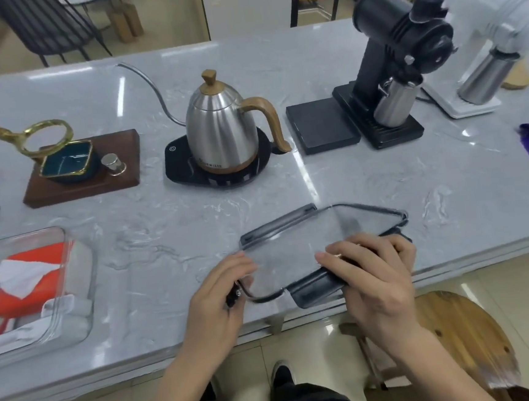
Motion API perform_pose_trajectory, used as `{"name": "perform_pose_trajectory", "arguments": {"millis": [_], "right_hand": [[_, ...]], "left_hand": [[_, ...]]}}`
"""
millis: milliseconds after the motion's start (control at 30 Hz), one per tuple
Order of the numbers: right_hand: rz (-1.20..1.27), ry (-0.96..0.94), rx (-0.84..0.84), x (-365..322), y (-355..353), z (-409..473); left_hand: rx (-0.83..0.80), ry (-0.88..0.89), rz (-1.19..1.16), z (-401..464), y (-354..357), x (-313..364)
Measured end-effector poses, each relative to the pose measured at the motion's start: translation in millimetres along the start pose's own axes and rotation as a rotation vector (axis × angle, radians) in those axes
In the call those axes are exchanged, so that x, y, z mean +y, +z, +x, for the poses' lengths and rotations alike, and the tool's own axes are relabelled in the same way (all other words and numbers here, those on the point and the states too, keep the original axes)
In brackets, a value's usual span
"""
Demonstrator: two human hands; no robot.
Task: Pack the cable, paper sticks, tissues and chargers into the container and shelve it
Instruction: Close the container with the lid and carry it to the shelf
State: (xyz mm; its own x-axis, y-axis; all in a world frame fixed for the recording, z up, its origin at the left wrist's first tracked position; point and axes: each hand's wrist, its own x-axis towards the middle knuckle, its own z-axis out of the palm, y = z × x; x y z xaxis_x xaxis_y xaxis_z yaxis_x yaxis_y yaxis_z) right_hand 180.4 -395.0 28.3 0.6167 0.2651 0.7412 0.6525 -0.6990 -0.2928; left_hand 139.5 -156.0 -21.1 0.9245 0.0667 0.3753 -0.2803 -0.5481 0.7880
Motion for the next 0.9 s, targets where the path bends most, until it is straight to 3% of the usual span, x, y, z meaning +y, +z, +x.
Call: {"name": "perform_pose_trajectory", "arguments": {"millis": [233, 567, 767, 900], "right_hand": [[0.063, -0.077, 0.131, -23.2, 7.9, 32.7], [0.175, -0.111, 0.09, -45.2, 16.9, 49.2], [0.138, 0.07, 0.14, -45.0, 15.0, 59.3], [0.247, 0.347, 0.119, -45.6, 20.5, 62.0]], "left_hand": [[0.217, -0.027, -0.049, -2.7, -11.1, 20.5], [0.38, -0.114, -0.003, 1.4, -39.3, 39.0], [0.475, -0.307, -0.067, 0.6, -57.1, 39.5], [0.497, -0.301, -0.105, -1.1, -76.1, 39.9]]}}
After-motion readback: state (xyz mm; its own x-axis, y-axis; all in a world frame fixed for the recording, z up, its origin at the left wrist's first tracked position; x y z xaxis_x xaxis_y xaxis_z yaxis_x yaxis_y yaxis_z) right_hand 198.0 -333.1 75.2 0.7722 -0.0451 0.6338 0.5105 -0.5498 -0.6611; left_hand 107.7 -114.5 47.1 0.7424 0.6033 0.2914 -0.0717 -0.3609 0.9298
